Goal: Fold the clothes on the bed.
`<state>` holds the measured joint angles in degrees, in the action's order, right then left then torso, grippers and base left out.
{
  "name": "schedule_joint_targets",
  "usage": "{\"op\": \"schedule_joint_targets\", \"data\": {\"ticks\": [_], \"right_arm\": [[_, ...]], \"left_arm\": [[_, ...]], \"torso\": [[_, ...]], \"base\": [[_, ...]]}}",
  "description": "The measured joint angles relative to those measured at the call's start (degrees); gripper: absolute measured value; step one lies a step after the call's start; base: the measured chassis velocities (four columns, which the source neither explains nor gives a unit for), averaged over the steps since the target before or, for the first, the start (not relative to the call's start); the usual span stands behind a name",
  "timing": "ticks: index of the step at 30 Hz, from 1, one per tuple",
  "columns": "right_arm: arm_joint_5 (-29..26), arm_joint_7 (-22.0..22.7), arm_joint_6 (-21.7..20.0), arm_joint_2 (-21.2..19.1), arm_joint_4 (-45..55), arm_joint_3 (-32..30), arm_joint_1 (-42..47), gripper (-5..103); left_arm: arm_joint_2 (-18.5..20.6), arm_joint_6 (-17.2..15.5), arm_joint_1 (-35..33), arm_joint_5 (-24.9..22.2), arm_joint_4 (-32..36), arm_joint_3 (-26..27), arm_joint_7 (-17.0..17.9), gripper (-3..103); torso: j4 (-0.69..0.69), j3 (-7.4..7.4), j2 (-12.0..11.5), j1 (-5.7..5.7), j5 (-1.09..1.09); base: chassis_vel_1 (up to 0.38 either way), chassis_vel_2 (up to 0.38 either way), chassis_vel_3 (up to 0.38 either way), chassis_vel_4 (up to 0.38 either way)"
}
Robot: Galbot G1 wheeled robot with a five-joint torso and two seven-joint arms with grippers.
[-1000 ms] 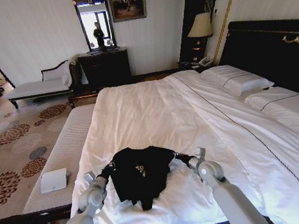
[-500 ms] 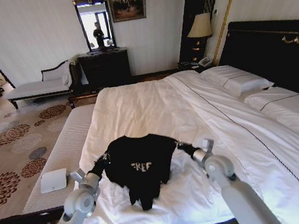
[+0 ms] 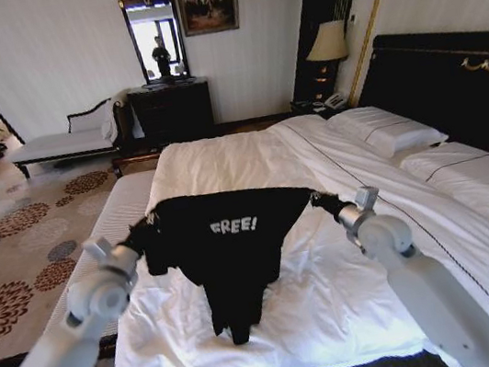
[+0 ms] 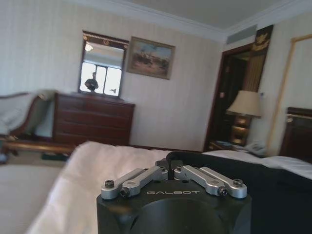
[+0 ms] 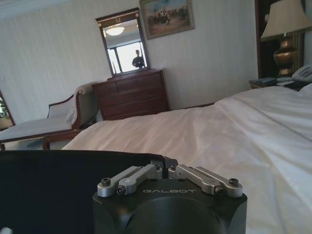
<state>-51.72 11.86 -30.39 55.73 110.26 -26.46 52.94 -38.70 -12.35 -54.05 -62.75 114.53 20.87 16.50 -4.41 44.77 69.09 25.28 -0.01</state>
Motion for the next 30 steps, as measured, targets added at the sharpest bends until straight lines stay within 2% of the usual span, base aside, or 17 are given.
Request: {"op": "schedule_joint_targets", "data": {"ticks": [4, 5, 7, 11, 15, 17, 19, 20, 23, 27, 29, 30], "right_arm": [[-0.2, 0.3, 0.3, -1.0, -1.3, 0.4, -1.6, 0], [-0.3, 0.4, 0.7, -1.9, -2.6, 0.9, -3.3, 0], [-0.9, 0.9, 0.8, -2.9, -3.5, 1.8, -5.9, 0], [-1.8, 2.2, 0.8, -3.8, -4.0, 4.2, -10.2, 0], [-5.2, 5.1, 0.0, -4.7, -5.9, 12.7, -21.3, 0], [-5.6, 5.3, 0.0, -4.8, -6.2, 13.6, -22.4, 0], [-6.8, 5.7, -0.1, -4.8, -7.7, 16.3, -25.6, 0], [-6.8, 5.7, -0.1, -4.8, -7.7, 16.3, -25.6, 0], [-7.7, 6.4, 0.2, -3.7, -11.9, 20.0, -32.6, 0], [-8.0, 6.6, 0.4, -3.0, -15.0, 21.7, -37.0, 0], [-8.0, 6.7, 1.1, -2.2, -18.5, 23.1, -40.5, 0], [-8.0, 6.7, 1.1, -2.2, -18.5, 23.1, -40.5, 0]], "left_arm": [[0.5, 0.0, 5.0, 0.5, -3.1, -3.0, 0.9, 1], [0.6, 0.0, 9.4, 0.7, -6.2, -5.8, 1.3, 1], [0.6, 0.0, 13.4, 0.4, -8.1, -8.7, 1.6, 1], [0.8, 0.0, 17.7, -0.7, -8.3, -12.2, 2.5, 1], [0.1, 0.0, 26.5, -1.7, -10.6, -19.0, 2.8, 1], [-0.2, 0.0, 27.9, -1.8, -11.1, -19.9, 2.9, 1], [-1.4, 0.0, 33.3, -2.6, -12.9, -23.0, 3.2, 1], [-1.4, 0.0, 33.3, -2.6, -12.9, -23.0, 3.2, 1], [-4.4, 0.0, 43.4, -3.7, -17.8, -30.1, 3.5, 1], [-6.6, 0.0, 48.9, -4.4, -21.7, -34.5, 3.6, 1], [-9.4, 0.1, 54.1, -4.8, -25.7, -38.0, 3.6, 1], [-9.4, 0.1, 54.1, -4.8, -25.7, -38.0, 3.6, 1]], "torso": [[-0.01, 0.00, 0.0, 0.00, 0.01], [-0.01, 0.01, 0.0, 0.01, 0.00], [-0.01, 0.01, 0.0, 0.02, 0.01], [-0.02, 0.01, 0.0, 0.02, 0.03], [0.03, 0.00, 0.0, 0.00, 0.00], [0.03, 0.00, 0.0, 0.01, -0.02], [0.02, 0.01, 0.0, 0.02, 0.00], [0.02, 0.01, 0.0, 0.02, 0.00], [0.00, 0.00, 0.0, 0.02, 0.02], [-0.01, 0.00, 0.0, 0.02, 0.01], [0.00, 0.00, 0.0, 0.01, 0.00], [0.00, 0.00, 0.0, 0.01, 0.00]], "base": [[0.000, 0.000, 0.000, 0.000], [0.000, 0.000, 0.000, 0.000], [0.000, 0.000, 0.000, 0.000], [0.000, 0.000, 0.000, 0.000], [0.000, 0.000, 0.000, 0.000], [0.000, 0.000, 0.000, 0.000], [0.000, 0.000, 0.000, 0.000], [0.000, 0.000, 0.000, 0.000], [0.000, 0.000, 0.000, 0.000], [0.000, 0.000, 0.000, 0.000], [0.000, 0.000, 0.000, 0.000], [0.000, 0.000, 0.000, 0.000]]}}
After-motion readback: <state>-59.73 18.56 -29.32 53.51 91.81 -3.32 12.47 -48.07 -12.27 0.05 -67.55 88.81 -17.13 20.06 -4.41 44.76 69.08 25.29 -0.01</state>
